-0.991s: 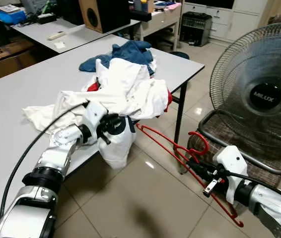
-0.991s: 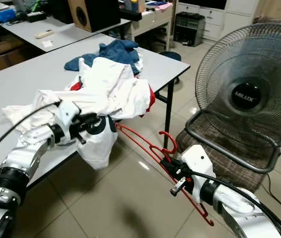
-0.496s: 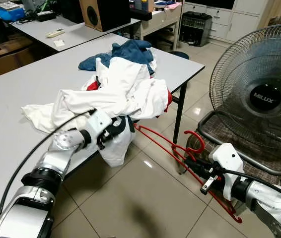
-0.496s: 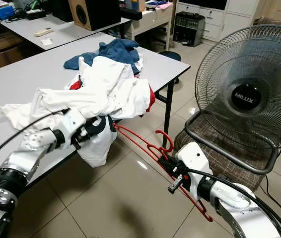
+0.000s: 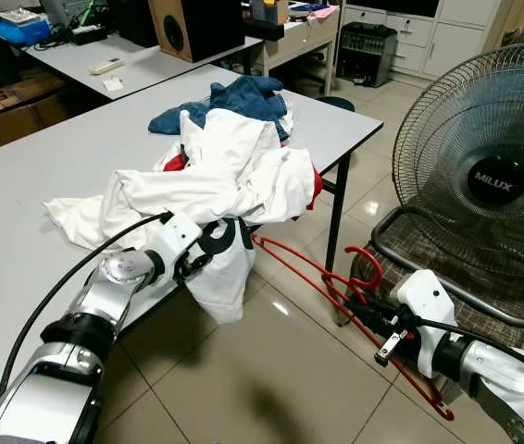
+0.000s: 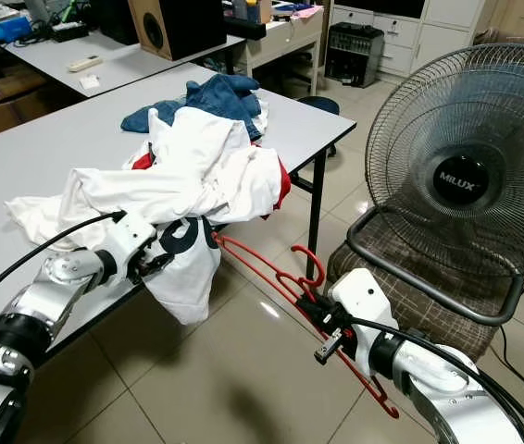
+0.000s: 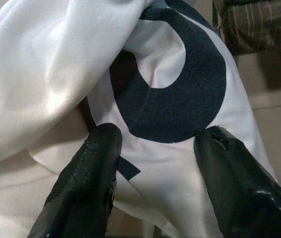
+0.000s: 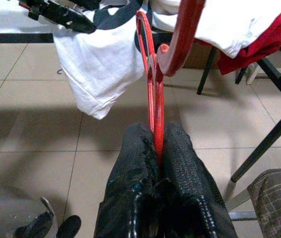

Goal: Hang hanger

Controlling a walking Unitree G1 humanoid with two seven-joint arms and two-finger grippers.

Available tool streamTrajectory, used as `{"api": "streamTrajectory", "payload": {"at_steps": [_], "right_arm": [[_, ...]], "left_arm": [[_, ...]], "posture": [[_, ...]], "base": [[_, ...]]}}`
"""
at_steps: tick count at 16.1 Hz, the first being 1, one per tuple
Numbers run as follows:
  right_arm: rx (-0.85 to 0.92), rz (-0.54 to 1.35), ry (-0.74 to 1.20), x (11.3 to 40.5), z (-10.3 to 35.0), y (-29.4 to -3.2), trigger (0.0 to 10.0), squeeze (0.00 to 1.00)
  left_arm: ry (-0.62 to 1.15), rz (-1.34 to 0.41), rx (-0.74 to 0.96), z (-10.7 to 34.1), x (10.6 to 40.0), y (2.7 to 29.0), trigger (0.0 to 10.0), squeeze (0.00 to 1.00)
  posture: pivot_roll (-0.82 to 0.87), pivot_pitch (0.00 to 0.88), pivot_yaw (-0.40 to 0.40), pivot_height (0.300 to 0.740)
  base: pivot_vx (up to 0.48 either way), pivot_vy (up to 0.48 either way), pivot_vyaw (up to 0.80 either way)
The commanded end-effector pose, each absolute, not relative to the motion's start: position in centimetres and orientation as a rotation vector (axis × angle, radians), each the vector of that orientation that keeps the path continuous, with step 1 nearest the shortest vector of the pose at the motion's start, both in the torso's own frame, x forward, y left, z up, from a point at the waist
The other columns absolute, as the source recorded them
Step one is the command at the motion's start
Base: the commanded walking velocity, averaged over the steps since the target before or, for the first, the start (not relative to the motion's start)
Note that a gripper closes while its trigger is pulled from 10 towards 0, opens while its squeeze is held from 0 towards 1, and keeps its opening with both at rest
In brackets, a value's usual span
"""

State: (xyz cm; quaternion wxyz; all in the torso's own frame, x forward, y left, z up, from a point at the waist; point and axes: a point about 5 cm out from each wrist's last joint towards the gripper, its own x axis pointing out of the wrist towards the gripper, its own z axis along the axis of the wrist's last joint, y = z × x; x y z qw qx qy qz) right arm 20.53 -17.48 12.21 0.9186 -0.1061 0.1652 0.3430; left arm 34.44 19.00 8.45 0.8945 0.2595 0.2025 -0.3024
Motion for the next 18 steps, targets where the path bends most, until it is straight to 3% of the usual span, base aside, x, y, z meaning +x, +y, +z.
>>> {"api": "streamTrajectory", "payload": {"at_steps": [1, 2, 15, 16, 18], "right_arm": [[-0.239, 0.687, 0.318, 20.5, 12.9, -17.7, 10.0, 0.00], [-0.234, 0.681, 0.315, 20.5, 13.0, -17.7, 10.0, 0.00], [-0.235, 0.659, 0.313, 20.7, 12.8, -17.9, 10.0, 0.00], [-0.236, 0.655, 0.311, 20.7, 12.8, -17.9, 10.0, 0.00], [-0.236, 0.651, 0.301, 20.8, 13.0, -18.0, 10.0, 0.00]], "left_arm": [[0.496, -0.629, 0.562, 7.1, 33.9, 19.2, 4.8, 0.00], [0.493, -0.624, 0.557, 7.1, 33.9, 19.2, 0.0, 0.00], [0.419, -0.595, 0.471, 7.7, 34.5, 18.6, 0.0, 0.00], [0.395, -0.586, 0.437, 8.1, 34.7, 18.5, 0.0, 0.00], [0.262, -0.506, 0.206, 10.7, 36.2, 17.8, 0.0, 0.00]], "posture": [[-0.14, 0.000, 0.121, 0.740], [-0.15, 0.000, 0.125, 0.740], [-0.14, 0.000, 0.113, 0.740], [-0.14, 0.000, 0.113, 0.740], [-0.14, 0.000, 0.115, 0.740]], "base": [[0.000, 0.000, 0.00], [0.000, 0.000, 0.00], [0.000, 0.000, 0.00], [0.000, 0.000, 0.00], [0.000, 0.000, 0.00]]}}
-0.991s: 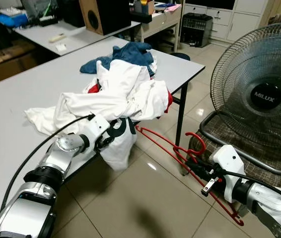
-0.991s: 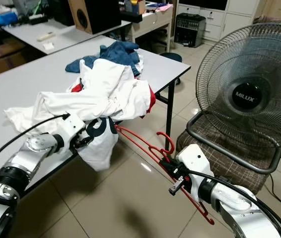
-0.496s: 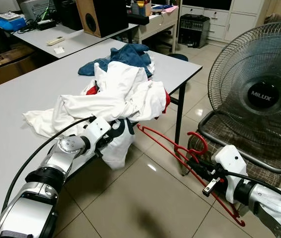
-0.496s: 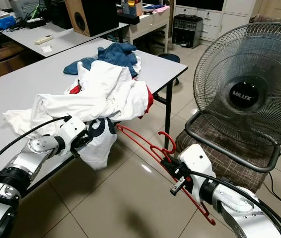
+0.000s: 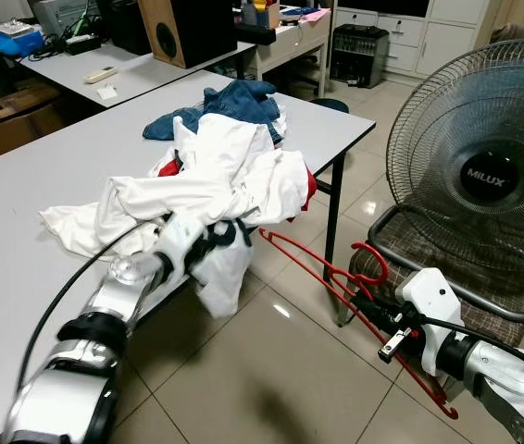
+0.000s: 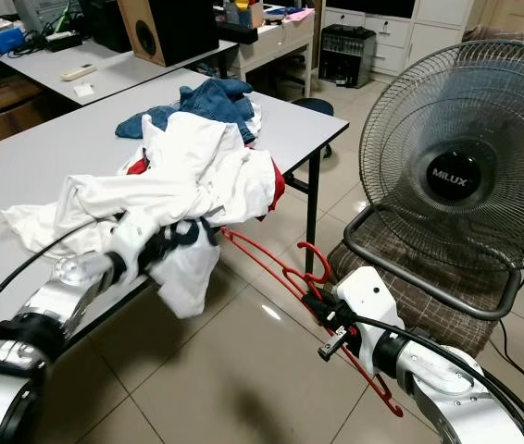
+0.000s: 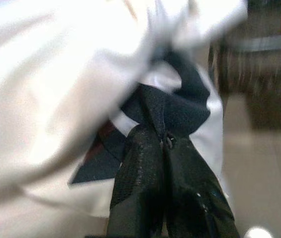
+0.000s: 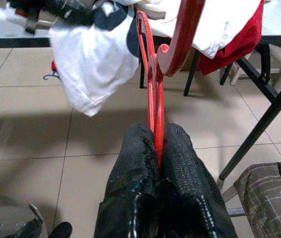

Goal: Hang hanger

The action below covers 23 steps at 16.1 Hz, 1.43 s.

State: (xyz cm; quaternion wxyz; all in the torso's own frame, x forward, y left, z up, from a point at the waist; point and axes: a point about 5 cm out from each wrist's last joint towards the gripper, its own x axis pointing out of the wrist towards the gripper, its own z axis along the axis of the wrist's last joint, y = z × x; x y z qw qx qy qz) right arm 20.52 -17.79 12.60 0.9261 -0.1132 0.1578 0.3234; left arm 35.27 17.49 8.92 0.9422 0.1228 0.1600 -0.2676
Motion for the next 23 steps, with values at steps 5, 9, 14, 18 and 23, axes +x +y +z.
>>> {"api": "streamTrajectory", "payload": {"at_steps": [5, 9, 14, 18, 23], "right_arm": [[-0.174, 0.788, 0.237, 20.2, 14.3, -16.5, 10.0, 0.00], [-0.200, 0.806, 0.221, 21.6, 14.3, -15.2, 10.0, 0.00], [-0.214, 0.648, 0.147, 25.8, 15.3, -15.5, 10.0, 0.00], [-0.182, 0.594, 0.074, 27.1, 16.5, -16.0, 10.0, 0.00], [-0.113, 0.624, 0.011, 27.1, 17.5, -15.4, 10.0, 0.00]], "left_arm": [[-0.050, -0.510, -0.206, 19.6, 39.5, 15.1, 0.0, 0.00], [-0.101, -0.568, -0.227, 22.9, 40.3, 13.0, 0.0, 0.00], [-0.086, -0.610, -0.233, 23.5, 40.3, 11.7, 0.0, 0.00], [-0.052, -0.602, -0.156, 22.7, 40.1, 12.0, 0.0, 0.00], [0.027, -0.472, -0.117, 20.8, 40.4, 12.2, 10.0, 0.00]], "posture": [[-0.14, 0.000, 0.118, 0.740], [-0.15, 0.000, 0.126, 0.740], [-0.14, 0.000, 0.121, 0.740], [-0.13, 0.000, 0.115, 0.740], [-0.14, 0.000, 0.116, 0.740]], "base": [[0.000, 0.000, 0.00], [0.000, 0.000, 0.00], [0.000, 0.000, 0.00], [0.000, 0.000, 0.00], [0.000, 0.000, 0.00]]}}
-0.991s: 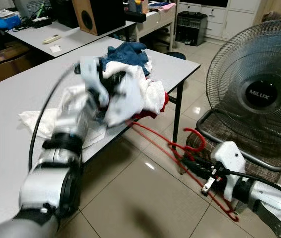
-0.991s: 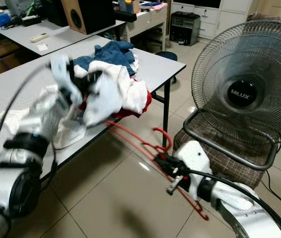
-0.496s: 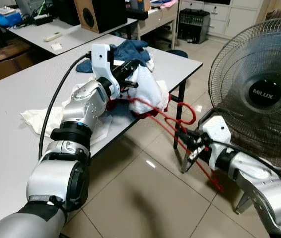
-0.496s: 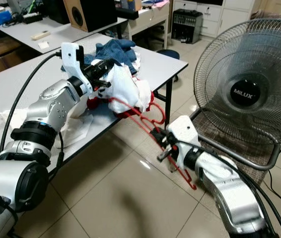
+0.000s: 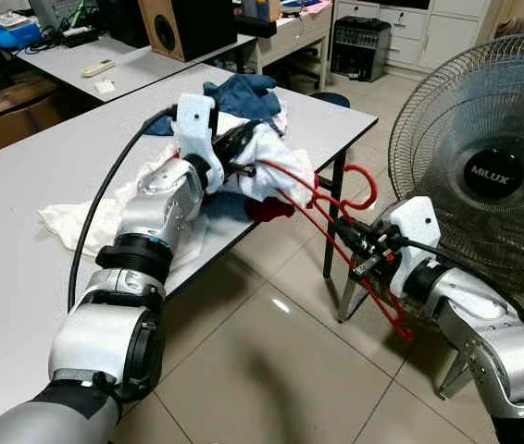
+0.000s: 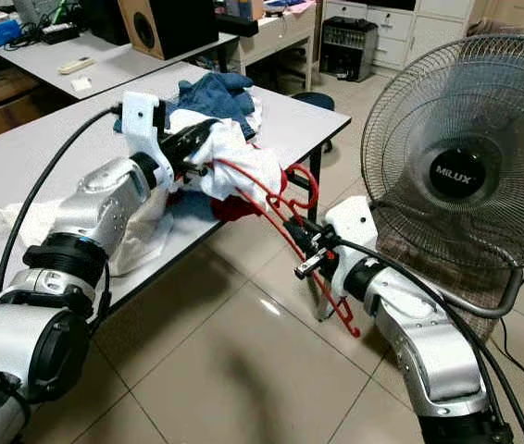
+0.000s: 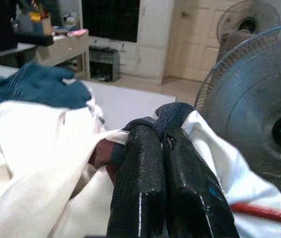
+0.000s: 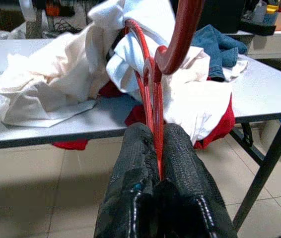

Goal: Hang hanger

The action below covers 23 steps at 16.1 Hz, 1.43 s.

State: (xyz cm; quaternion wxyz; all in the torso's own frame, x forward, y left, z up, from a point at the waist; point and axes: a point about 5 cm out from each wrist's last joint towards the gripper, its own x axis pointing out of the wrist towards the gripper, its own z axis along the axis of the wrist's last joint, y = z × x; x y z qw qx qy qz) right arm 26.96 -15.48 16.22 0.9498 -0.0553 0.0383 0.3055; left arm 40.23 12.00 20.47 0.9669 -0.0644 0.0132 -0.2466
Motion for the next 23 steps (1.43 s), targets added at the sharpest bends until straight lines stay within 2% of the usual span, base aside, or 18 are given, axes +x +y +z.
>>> {"api": "streamTrajectory", "payload": {"at_steps": [1, 5, 8, 9, 10, 12, 16, 17, 19, 23], "right_arm": [[-0.102, 0.609, 0.009, 27.2, 17.5, -15.6, 10.0, 0.00], [-0.059, 0.543, 0.022, 27.8, 17.1, -16.5, 10.0, 0.00], [-0.025, 0.500, 0.001, 28.1, 17.4, -17.1, 10.0, 0.00], [-0.023, 0.490, -0.001, 28.2, 17.5, -17.4, 10.0, 0.00], [-0.022, 0.482, 0.001, 28.2, 17.4, -17.6, 10.0, 0.00], [-0.016, 0.465, 0.022, 28.0, 16.9, -18.3, 10.0, 0.00], [-0.001, 0.410, 0.076, 27.9, 15.3, -19.8, 10.0, 0.00], [0.005, 0.386, 0.079, 27.9, 15.1, -20.3, 10.0, 0.00], [0.024, 0.349, 0.068, 27.9, 15.2, -21.0, 10.0, 0.00], [0.071, 0.317, 0.042, 27.5, 15.5, -21.7, 10.0, 0.00]], "left_arm": [[0.037, -0.497, -0.151, 20.7, 40.3, 12.1, 10.0, 1.00], [0.010, -0.488, -0.192, 21.0, 40.4, 12.6, 10.0, 1.00], [0.005, -0.456, -0.107, 20.7, 40.3, 14.2, 10.0, 1.00], [0.008, -0.453, -0.099, 20.5, 40.2, 14.8, 10.0, 0.87], [0.010, -0.470, -0.081, 20.3, 40.0, 15.3, 10.0, 0.00], [0.020, -0.540, -0.025, 19.7, 39.4, 16.0, 10.0, 0.00], [0.097, -0.914, 0.062, 17.7, 36.4, 13.6, 10.0, 0.00], [0.117, -0.933, 0.082, 16.9, 36.0, 13.2, 10.0, 0.00], [0.140, -0.866, 0.105, 15.7, 36.2, 12.5, 10.0, 0.00], [0.142, -0.690, 0.297, 13.7, 36.7, 11.6, 10.0, 0.00]], "posture": [[-0.14, 0.000, 0.116, 0.740], [-0.14, 0.000, 0.117, 0.740], [-0.14, 0.000, 0.113, 0.740], [-0.14, 0.000, 0.113, 0.740], [-0.14, 0.000, 0.114, 0.740], [-0.14, 0.000, 0.110, 0.740], [-0.14, 0.000, 0.109, 0.740], [-0.14, 0.000, 0.109, 0.740], [-0.14, 0.000, 0.113, 0.740], [-0.14, 0.000, 0.113, 0.740]], "base": [[0.000, 0.000, 0.00], [0.000, 0.000, 0.00], [0.000, 0.000, 0.00], [0.000, 0.000, 0.00], [0.000, 0.000, 0.00], [0.000, 0.000, 0.00], [0.000, 0.000, 0.00], [0.000, 0.000, 0.00], [0.000, 0.000, 0.00], [0.000, 0.000, 0.00]]}}
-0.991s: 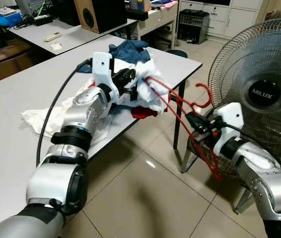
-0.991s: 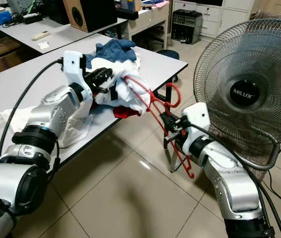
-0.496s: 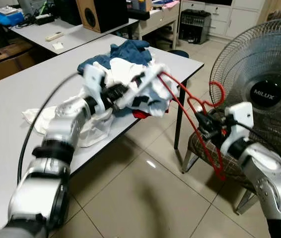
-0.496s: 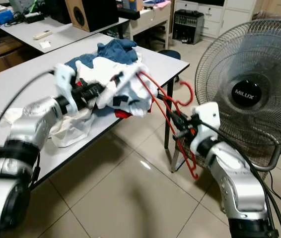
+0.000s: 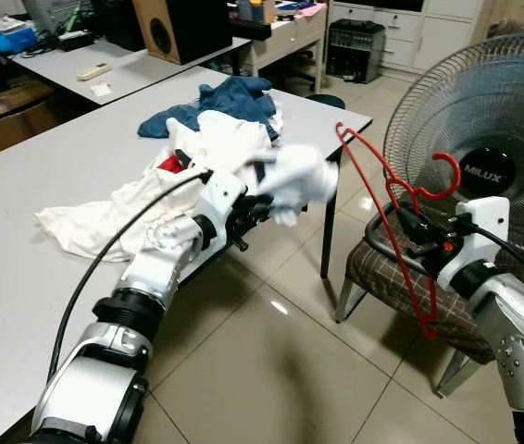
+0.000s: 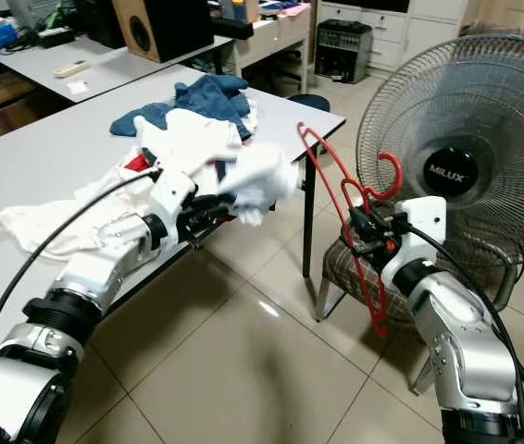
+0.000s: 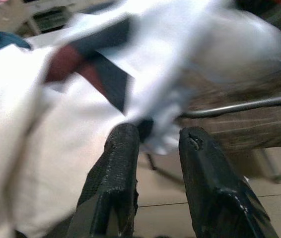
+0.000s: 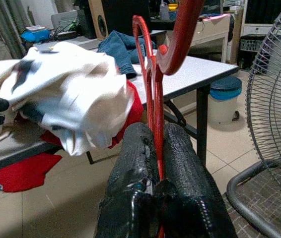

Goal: Hang hanger

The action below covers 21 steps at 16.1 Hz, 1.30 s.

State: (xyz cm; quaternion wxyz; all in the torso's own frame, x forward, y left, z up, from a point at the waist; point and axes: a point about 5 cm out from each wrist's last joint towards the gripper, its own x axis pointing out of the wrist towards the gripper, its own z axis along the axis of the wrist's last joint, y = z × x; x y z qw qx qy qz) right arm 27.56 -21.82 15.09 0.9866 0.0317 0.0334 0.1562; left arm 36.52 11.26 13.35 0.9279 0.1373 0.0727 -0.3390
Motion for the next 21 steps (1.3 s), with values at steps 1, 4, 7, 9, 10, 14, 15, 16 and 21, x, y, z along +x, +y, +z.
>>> {"api": "streamTrajectory", "payload": {"at_steps": [1, 4, 7, 9, 10, 14, 15, 16, 21], "right_arm": [[0.074, 0.319, 0.038, 27.4, 15.6, -21.6, 10.0, 0.00], [0.080, 0.325, 0.033, 27.0, 15.7, -21.5, 10.0, 0.00], [0.088, 0.335, 0.032, 26.4, 15.7, -21.1, 10.0, 0.00], [0.092, 0.345, 0.046, 25.5, 15.3, -20.8, 10.0, 0.00], [0.095, 0.344, 0.052, 25.3, 15.2, -20.7, 10.0, 0.00], [0.115, 0.333, 0.073, 24.4, 14.5, -20.2, 10.0, 0.00], [0.114, 0.332, 0.078, 24.3, 14.4, -20.1, 10.0, 0.00], [0.107, 0.333, 0.086, 24.1, 14.2, -19.9, 10.0, 0.00], [0.041, 0.295, 0.091, 22.6, 14.6, -19.6, 10.0, 0.00]], "left_arm": [[0.135, -0.656, 0.330, 13.5, 36.9, 11.5, 10.0, 0.00], [0.088, -0.523, 0.453, 13.2, 37.6, 11.3, 10.0, 0.00], [0.065, -0.508, 0.442, 13.4, 37.8, 11.0, 10.0, 0.00], [-0.011, -0.493, 0.350, 14.9, 38.3, 11.1, 4.0, 0.00], [-0.022, -0.471, 0.288, 15.3, 38.6, 11.3, 0.0, 0.00], [-0.017, -0.349, -0.078, 17.7, 40.1, 12.5, 0.0, 0.00], [-0.018, -0.344, -0.080, 18.0, 40.3, 12.6, 0.0, 0.00], [-0.017, -0.353, -0.054, 18.2, 40.4, 12.5, 0.0, 0.00], [-0.050, -0.427, -0.051, 18.3, 39.8, 14.3, 10.0, 0.00]], "posture": [[-0.14, 0.000, 0.113, 0.740], [-0.16, 0.000, 0.123, 0.740], [-0.16, 0.000, 0.125, 0.740], [-0.16, 0.000, 0.123, 0.740], [-0.16, 0.000, 0.123, 0.740], [-0.16, 0.000, 0.123, 0.740], [-0.16, 0.000, 0.131, 0.740], [-0.16, 0.000, 0.131, 0.740], [-0.16, 0.000, 0.134, 0.740]], "base": [[0.000, 0.000, 0.00], [0.000, 0.000, 0.00], [0.000, 0.000, 0.00], [0.000, 0.000, 0.00], [0.000, 0.000, 0.00], [0.000, 0.000, 0.00], [0.000, 0.000, 0.00], [0.000, 0.000, 0.00], [0.000, 0.000, 0.00]]}}
